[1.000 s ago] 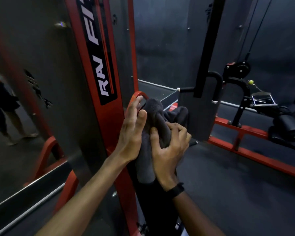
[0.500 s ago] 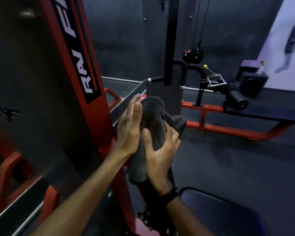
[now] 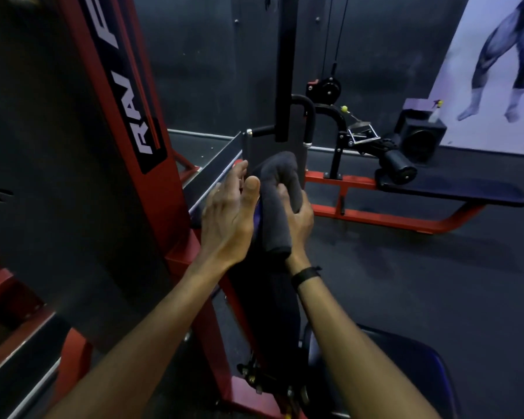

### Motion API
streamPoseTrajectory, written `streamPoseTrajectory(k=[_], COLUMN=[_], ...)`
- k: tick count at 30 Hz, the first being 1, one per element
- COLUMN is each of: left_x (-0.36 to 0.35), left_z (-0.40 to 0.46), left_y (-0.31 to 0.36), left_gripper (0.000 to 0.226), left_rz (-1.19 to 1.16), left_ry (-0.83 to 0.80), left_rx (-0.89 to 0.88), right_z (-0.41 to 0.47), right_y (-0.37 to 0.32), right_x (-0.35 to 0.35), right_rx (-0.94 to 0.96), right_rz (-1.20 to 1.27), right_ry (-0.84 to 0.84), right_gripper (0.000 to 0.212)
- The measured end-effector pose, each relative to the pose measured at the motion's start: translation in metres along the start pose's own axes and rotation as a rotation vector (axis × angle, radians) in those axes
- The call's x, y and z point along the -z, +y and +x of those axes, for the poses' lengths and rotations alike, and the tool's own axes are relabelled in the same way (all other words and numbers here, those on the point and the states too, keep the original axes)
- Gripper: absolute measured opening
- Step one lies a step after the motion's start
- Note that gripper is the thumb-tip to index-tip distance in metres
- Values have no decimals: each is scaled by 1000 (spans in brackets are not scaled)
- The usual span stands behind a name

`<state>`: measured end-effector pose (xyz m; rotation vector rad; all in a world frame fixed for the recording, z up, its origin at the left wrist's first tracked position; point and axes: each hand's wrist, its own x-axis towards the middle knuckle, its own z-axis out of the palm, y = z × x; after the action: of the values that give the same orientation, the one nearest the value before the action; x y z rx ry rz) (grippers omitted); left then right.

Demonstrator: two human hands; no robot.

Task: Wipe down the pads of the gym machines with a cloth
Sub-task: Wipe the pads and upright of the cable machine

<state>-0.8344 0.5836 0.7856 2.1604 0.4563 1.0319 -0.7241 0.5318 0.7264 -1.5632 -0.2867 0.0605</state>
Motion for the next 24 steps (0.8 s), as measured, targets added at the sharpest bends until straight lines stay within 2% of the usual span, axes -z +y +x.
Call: streamPoseTrajectory(k=[3,6,8,9,11,12,14,16,18,21,24], left_x=[-1,-1,-2,-2,-4,-4,-4,-4,-3,-2,-2], left_z=[-2,-3,-5,-6,-6,-5,-4,-3,-4,-6,-5], left_y=[6,10,11,11,10,8,5,4,5,6,4], left_gripper=[76,73,68,66,63,61,60,63,71,73,71], left_rz=[149,256,321,344,385,405,433,449,482,505,508], left_ry=[10,0,7,2,-4,-7,-31,-58,-73,-61,-58], left_rx=[-34,-50,-72,-88,-127,-149,-176,-187,-180,-169,-202], right_z=[11,-25,-76,-100,-120,-115,-80,-36,2,16,-32], right_y=[35,77,92,89,63,46,11,-9,5,66,110], right_x=[7,26,37,39,35,30,16,7,2,8,29], right_rx=[-133,-265,-198,-154,-19,69,229,262,159,-110,-147], right_rz=[42,46,51,63,94,119,128,77,53,52,-56], right_ry=[-23,32,111,120,115,102,68,30,-21,-44,55], right_gripper=[38,48,65,65,48,43,51,61,64,66,77])
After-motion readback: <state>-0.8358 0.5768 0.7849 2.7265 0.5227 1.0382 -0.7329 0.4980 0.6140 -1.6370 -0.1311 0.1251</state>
